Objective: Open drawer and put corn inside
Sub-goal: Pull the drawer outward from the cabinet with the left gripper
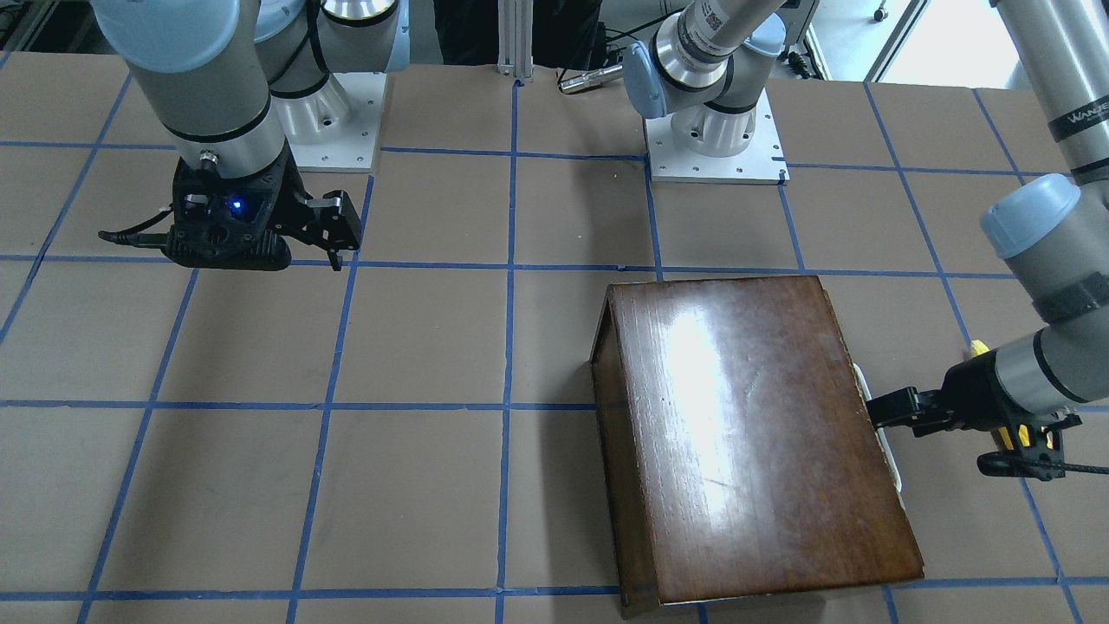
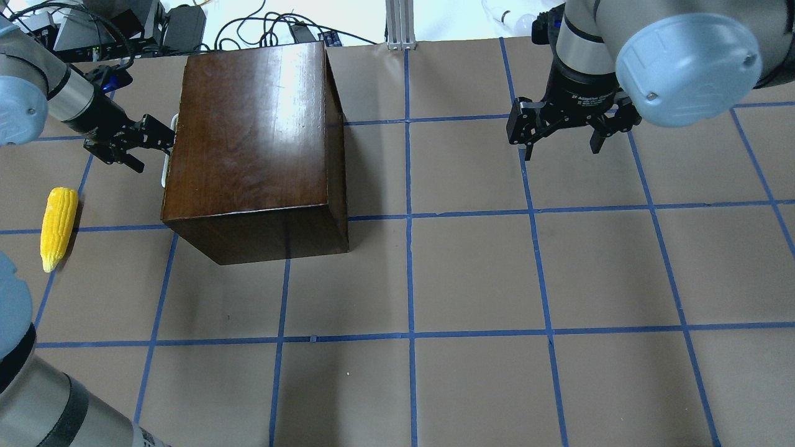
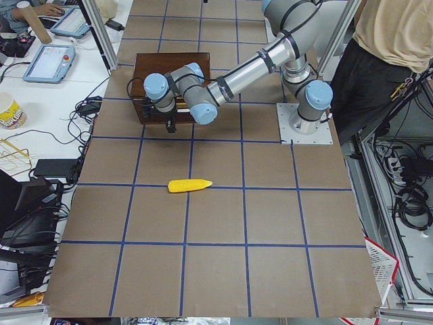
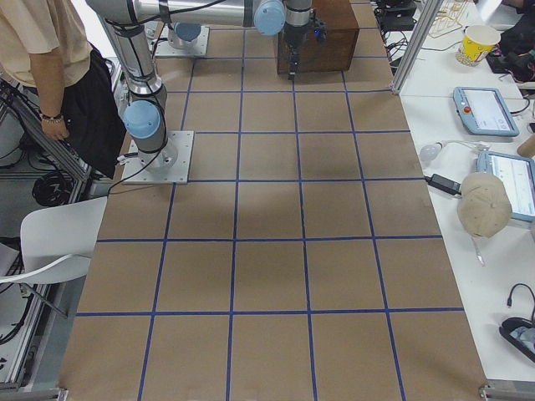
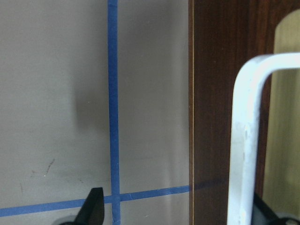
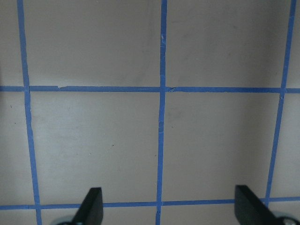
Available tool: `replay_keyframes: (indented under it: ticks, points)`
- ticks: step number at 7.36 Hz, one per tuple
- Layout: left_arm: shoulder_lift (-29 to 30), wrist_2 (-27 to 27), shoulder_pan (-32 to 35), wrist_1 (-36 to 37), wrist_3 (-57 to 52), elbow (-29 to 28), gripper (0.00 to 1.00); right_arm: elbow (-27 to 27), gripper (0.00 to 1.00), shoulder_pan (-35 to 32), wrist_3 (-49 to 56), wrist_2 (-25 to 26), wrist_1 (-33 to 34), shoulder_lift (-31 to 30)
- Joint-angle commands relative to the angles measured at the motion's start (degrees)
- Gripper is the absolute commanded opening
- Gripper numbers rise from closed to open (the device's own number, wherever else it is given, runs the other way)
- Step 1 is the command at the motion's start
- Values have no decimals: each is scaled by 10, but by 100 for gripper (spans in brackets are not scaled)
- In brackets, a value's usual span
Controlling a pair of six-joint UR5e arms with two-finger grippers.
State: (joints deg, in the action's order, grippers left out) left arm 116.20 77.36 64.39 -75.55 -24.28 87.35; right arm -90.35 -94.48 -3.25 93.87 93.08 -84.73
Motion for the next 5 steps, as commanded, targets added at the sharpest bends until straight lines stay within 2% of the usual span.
replay_keyframes:
  ticks: [1, 5]
  points:
    - [1, 2, -1, 5, 0, 1, 100, 0, 100, 0, 0, -1, 1, 0]
    - [0, 3, -22, 5, -1, -5, 100, 0, 100, 0, 0, 0, 0, 0]
